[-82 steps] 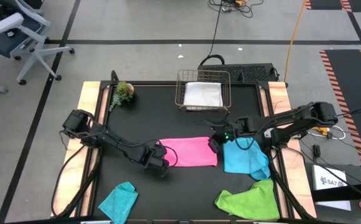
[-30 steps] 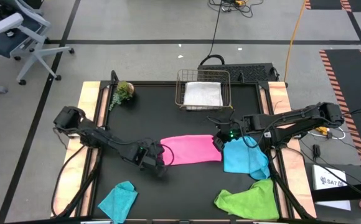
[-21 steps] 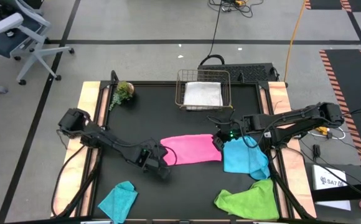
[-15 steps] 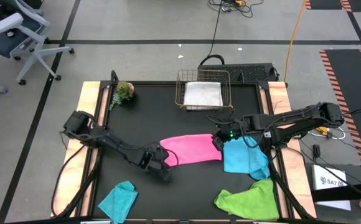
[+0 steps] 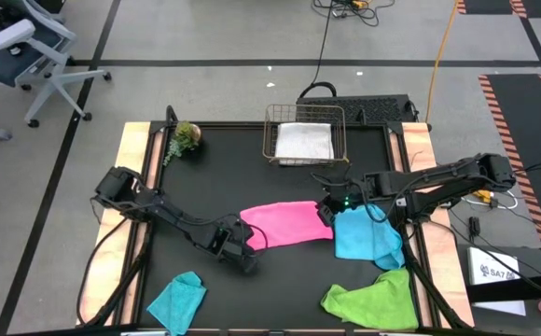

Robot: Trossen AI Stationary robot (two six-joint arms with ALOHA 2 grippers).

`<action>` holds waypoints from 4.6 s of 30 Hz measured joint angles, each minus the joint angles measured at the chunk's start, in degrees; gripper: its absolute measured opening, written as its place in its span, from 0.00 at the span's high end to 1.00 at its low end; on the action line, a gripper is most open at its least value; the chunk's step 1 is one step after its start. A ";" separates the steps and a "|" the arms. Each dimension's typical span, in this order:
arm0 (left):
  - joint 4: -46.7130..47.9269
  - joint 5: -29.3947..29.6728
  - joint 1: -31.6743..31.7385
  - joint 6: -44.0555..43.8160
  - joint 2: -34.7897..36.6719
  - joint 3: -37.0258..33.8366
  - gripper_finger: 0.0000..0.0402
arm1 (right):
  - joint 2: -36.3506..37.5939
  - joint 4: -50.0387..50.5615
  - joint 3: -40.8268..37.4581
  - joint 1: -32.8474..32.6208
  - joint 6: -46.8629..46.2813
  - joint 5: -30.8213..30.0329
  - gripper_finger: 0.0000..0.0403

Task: Fold microfiber towels
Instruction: Fold the pink towel

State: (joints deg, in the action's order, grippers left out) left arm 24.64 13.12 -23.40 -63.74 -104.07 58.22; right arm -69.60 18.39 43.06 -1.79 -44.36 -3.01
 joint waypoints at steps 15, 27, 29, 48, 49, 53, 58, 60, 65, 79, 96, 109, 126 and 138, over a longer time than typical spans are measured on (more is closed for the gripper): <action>-0.74 -0.02 0.17 0.20 0.02 -0.02 0.78 | -9.72 0.00 11.64 -0.47 -0.49 0.30 1.00; -0.83 -0.01 0.17 1.02 0.02 -0.04 0.78 | -27.51 -5.77 28.36 -0.93 3.17 4.67 1.00; -0.83 -0.04 0.17 1.02 0.02 -0.04 0.78 | -29.57 -9.31 29.83 -0.95 3.47 4.77 1.00; -0.79 -0.24 -0.43 0.20 0.02 -0.07 0.78 | -42.66 -22.64 30.70 0.39 2.64 6.38 1.00; -0.75 -0.02 -0.70 0.10 0.02 -0.07 0.78 | -43.07 -23.73 30.70 0.62 3.15 6.36 1.00; -0.50 0.07 -1.34 -0.98 0.02 -0.07 0.78 | -43.92 -25.48 30.70 1.15 5.41 6.52 0.98; -0.28 -0.47 -1.38 -2.16 0.04 -0.07 0.78 | -43.80 -26.70 30.70 1.08 9.76 6.34 0.86; 0.42 -0.67 -1.60 -2.91 0.16 -0.07 0.78 | -43.80 -27.50 30.70 0.97 9.56 6.09 0.80; 7.03 -1.60 -3.53 -6.61 1.81 -0.09 0.78 | -42.74 -28.39 30.68 0.97 10.68 6.33 0.67; 11.17 6.94 -3.36 -10.45 10.16 0.11 0.78 | -37.99 -12.40 27.40 -1.67 13.98 13.35 0.68; 2.47 7.45 8.02 4.19 10.34 0.04 0.78 | -38.23 -26.10 14.26 -3.43 4.55 8.94 0.69; 2.25 4.55 8.00 5.02 10.34 0.04 0.78 | -33.30 -30.13 12.22 -6.78 3.43 10.55 0.69; -1.20 3.74 5.37 4.30 10.34 0.04 0.78 | -34.66 -27.09 12.38 -1.56 10.80 4.55 1.00; -12.12 9.08 2.76 -2.63 6.42 0.07 0.78 | -36.46 -28.09 12.40 1.17 14.72 4.60 1.00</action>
State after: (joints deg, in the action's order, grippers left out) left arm 12.52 22.20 -20.64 -66.37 -97.65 58.28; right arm -106.06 -9.70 55.45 -0.62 -29.64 1.60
